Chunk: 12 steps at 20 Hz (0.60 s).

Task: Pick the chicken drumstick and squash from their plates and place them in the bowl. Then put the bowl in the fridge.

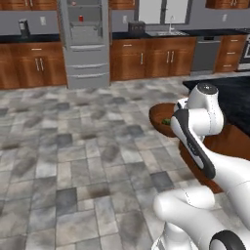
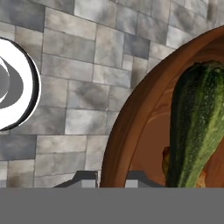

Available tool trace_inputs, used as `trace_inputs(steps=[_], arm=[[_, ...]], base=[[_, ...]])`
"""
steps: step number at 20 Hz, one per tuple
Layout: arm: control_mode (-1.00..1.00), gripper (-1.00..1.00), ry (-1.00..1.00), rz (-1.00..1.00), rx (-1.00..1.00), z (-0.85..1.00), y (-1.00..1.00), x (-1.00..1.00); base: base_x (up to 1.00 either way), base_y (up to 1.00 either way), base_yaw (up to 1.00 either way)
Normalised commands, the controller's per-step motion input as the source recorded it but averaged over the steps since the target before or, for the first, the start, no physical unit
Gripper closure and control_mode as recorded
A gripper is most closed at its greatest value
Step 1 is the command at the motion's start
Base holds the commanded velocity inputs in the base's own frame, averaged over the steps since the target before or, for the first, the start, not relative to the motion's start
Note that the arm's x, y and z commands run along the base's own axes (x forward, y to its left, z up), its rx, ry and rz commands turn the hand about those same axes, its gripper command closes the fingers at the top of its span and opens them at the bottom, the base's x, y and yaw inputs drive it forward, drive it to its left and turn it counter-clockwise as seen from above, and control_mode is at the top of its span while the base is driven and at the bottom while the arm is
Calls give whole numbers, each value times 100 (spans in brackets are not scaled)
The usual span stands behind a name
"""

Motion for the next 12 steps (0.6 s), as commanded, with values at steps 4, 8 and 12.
trace_inputs(steps=[4, 8, 12], arm=[[100, 100, 0, 0, 0, 0, 0, 0], [100, 100, 0, 0, 0, 0, 0, 0], [100, 100, 0, 0, 0, 0, 0, 0]], base=[[75, 60, -8], [77, 57, -9], [82, 50, -11]])
